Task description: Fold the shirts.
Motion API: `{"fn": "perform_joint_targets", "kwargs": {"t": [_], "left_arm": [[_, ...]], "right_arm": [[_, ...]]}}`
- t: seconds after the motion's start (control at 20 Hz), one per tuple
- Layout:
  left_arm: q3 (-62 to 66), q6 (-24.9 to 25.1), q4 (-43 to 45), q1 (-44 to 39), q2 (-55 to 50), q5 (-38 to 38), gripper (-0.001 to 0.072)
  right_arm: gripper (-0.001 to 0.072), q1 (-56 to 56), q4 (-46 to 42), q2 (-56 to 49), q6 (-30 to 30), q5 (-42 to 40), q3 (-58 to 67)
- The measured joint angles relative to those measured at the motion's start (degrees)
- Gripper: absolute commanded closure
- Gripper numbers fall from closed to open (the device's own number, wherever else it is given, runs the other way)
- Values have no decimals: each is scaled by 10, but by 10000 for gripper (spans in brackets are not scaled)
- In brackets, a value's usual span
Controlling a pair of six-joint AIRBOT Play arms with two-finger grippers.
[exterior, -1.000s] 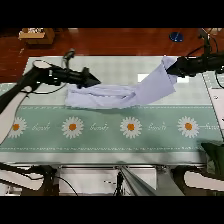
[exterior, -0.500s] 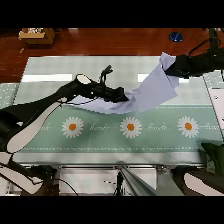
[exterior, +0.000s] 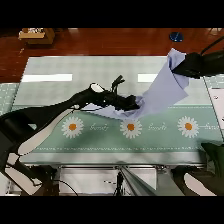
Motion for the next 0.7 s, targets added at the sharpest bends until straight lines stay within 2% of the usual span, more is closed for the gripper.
{"fn": "perform_joint_targets", "kwargs": {"t": [0.15, 0.4, 0.7], "left_arm": [[0, -7, 86, 62, 48, -27, 685], [0, -43, 290, 241, 190, -109, 683], [0, -53, 362, 473, 372, -195, 683]], "right_arm": [[685, 23, -12, 2, 6, -9, 0], [685, 135, -51, -36, 30, -75, 0], [685, 278, -61, -173, 66, -214, 0]]}}
